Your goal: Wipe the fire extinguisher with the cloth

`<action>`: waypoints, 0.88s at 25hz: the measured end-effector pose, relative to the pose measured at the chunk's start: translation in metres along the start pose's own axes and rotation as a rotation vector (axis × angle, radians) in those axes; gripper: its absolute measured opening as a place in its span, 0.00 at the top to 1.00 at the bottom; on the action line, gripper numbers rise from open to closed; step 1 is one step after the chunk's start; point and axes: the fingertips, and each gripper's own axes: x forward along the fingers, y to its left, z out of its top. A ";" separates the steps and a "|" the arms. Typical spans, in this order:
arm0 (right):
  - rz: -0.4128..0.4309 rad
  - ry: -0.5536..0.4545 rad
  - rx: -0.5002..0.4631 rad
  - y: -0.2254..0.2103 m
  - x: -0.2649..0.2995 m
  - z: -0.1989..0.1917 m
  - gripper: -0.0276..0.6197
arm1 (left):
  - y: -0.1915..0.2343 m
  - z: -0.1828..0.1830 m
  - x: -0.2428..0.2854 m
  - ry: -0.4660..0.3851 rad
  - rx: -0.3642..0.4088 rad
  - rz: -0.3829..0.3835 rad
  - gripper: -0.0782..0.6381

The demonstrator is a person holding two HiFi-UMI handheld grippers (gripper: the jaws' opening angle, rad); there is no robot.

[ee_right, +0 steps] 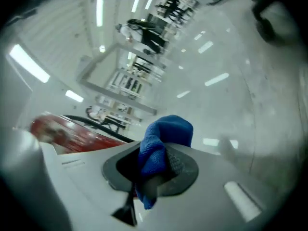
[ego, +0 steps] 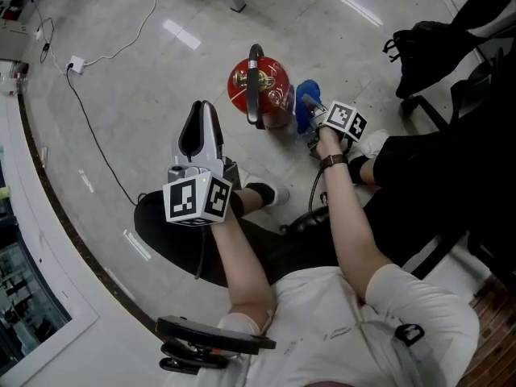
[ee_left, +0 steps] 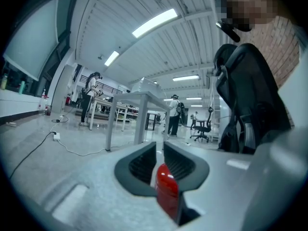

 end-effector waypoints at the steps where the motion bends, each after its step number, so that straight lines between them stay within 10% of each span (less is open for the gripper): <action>1: 0.074 -0.034 -0.065 0.040 -0.020 0.025 0.86 | 0.002 0.005 0.001 -0.009 0.001 0.001 0.82; 7: 0.533 -0.076 -0.217 0.244 -0.105 0.082 0.86 | 0.007 0.030 0.011 -0.050 0.011 -0.001 0.82; 10: 0.630 0.017 -0.228 0.280 -0.094 0.060 0.86 | 0.006 0.029 0.018 -0.040 0.007 0.000 0.82; 14: 0.512 -0.021 -0.191 0.233 -0.061 0.051 0.86 | 0.007 0.025 0.021 -0.029 0.006 -0.003 0.82; 22: 0.076 0.021 0.161 -0.018 0.046 -0.021 0.87 | 0.013 0.006 0.024 0.017 -0.002 0.010 0.82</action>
